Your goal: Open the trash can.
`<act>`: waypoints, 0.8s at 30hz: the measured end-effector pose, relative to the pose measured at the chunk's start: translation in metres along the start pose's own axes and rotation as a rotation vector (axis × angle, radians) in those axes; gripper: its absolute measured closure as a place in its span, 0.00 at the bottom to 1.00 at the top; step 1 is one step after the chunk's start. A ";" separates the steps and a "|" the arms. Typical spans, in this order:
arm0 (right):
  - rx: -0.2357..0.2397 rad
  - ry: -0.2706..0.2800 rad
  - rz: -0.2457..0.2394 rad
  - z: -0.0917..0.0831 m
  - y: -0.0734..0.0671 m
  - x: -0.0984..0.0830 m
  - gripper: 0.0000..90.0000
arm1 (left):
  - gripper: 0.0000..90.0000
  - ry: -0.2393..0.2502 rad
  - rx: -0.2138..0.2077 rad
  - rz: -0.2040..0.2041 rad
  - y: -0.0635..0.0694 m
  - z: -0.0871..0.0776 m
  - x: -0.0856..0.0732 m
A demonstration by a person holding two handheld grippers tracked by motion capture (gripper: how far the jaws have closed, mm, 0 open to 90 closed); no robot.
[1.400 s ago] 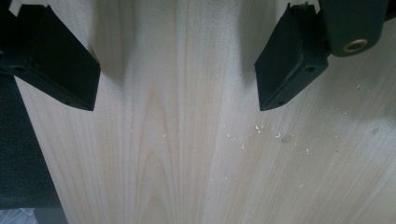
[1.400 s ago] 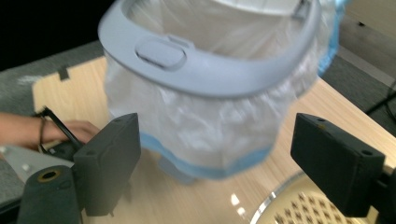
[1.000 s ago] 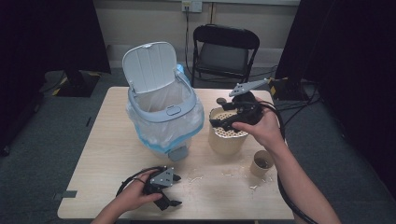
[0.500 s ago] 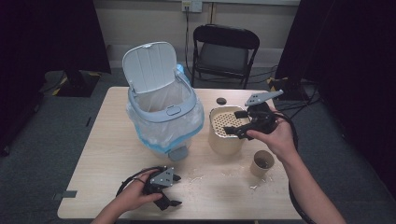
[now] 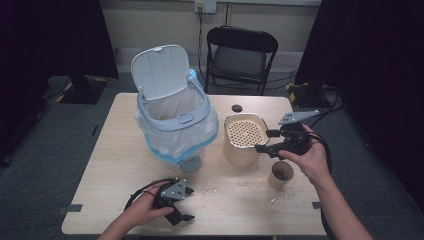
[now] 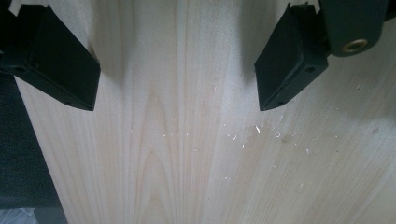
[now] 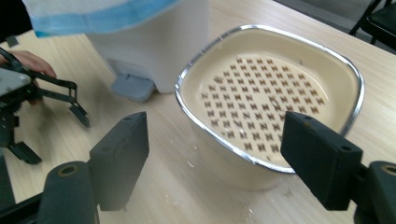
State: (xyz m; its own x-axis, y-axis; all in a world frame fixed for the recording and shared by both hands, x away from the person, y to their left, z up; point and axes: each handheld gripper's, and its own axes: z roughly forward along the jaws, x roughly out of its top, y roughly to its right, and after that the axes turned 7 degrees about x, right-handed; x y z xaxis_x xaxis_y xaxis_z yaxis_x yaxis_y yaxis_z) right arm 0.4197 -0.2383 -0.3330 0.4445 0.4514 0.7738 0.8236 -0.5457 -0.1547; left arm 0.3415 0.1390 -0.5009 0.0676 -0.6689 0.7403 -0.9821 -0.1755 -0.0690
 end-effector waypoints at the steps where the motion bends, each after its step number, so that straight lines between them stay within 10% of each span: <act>1: -0.007 -0.003 0.004 -0.001 0.001 -0.003 0.26 | 0.15 0.002 -0.001 -0.003 0.000 0.000 0.000; 24: -0.013 0.020 0.094 -0.009 0.024 -0.070 0.21 | 0.15 -0.001 -0.001 0.000 0.000 0.000 0.000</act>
State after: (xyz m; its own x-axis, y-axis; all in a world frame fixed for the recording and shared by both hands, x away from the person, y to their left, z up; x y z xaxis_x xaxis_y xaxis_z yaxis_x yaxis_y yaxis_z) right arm 0.4049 -0.2894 -0.3857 0.5120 0.3836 0.7685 0.7740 -0.5941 -0.2191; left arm 0.3415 0.1390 -0.5009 0.0681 -0.6694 0.7398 -0.9822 -0.1751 -0.0680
